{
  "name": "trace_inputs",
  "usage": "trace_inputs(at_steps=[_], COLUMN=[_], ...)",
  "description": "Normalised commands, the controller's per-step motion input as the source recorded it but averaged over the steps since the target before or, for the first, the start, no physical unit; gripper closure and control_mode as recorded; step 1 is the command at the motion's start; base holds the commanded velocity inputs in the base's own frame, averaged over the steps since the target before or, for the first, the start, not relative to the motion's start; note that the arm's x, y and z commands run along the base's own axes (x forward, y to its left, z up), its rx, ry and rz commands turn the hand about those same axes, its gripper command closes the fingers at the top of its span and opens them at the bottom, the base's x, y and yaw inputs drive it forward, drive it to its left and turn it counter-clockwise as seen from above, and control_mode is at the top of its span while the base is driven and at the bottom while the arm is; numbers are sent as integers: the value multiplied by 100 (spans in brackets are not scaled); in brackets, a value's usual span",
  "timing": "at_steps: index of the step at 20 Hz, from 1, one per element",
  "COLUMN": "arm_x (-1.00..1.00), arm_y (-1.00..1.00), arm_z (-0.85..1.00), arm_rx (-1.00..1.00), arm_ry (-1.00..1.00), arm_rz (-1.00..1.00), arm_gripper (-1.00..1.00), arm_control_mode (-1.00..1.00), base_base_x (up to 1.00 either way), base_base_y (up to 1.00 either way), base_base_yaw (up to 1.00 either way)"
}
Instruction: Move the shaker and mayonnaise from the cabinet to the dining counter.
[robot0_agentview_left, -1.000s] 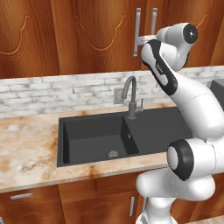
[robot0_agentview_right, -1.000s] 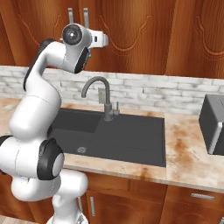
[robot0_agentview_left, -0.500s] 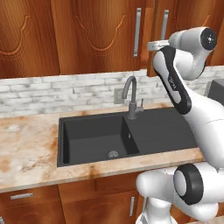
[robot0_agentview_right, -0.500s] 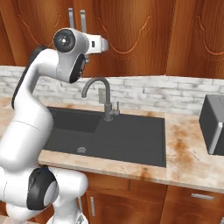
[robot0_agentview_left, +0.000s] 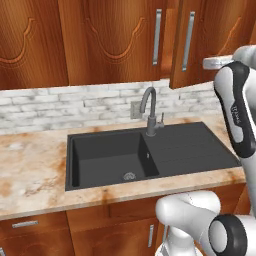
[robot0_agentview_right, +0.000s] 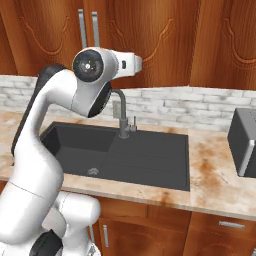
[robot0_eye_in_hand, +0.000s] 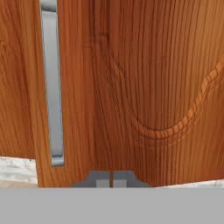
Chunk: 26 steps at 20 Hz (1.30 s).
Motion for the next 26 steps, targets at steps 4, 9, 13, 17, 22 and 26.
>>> trace_inputs(at_steps=[4, 9, 13, 17, 22, 26], arm_x=[-95, -27, 26, 29, 52, 38], arm_y=[-43, 77, 100, 98, 55, 32], arm_z=[-4, -10, -12, -36, -21, -3], arm_rx=[-2, -17, -39, -50, -43, -28], arm_ry=[-4, 14, 45, 33, 14, 0], arm_rz=[12, 9, 0, -3, -15, -14], arm_gripper=[100, 100, 100, 100, 100, 100], arm_control_mode=[-100, -100, -100, -100, -100, -100], base_base_x=[0, 0, 0, 0, 0, 0], base_base_y=[0, 0, 0, 0, 0, 0], base_base_yaw=[0, 0, 0, 0, 0, 0])
